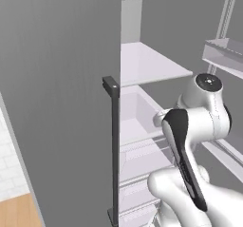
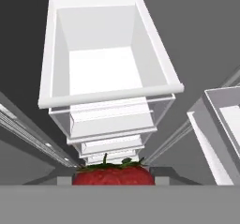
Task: Take the strawberry from the fridge and place it on top of the pancake, located on the dining counter.
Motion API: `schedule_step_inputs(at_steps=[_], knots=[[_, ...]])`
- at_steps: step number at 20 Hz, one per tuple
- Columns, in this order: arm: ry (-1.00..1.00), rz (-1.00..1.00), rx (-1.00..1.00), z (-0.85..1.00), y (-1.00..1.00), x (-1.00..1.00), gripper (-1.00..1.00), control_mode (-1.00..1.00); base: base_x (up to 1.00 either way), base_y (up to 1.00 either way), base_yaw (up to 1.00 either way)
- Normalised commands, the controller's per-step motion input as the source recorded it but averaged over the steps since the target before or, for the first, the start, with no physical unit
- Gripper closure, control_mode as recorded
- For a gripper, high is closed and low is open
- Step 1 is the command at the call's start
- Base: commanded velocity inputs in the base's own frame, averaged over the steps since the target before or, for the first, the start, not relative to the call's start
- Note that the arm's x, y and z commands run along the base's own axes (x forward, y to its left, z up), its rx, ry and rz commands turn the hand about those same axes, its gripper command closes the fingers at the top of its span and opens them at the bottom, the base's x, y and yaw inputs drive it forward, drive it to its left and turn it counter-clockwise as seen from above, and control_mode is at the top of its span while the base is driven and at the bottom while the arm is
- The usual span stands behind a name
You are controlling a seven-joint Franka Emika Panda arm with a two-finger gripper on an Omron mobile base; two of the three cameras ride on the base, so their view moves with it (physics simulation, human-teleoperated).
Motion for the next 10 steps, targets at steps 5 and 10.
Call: schedule_step_inputs(at_steps=[5,10], knots=[[0.03,0.0,-0.01,-0.79,-0.02,-0.39,1.0,-1.0,0.0,0.0,0.0],[0.0,0.0,0.11,-0.49,-0.07,-0.13,1.0,-1.0,0.0,0.0,0.0]])
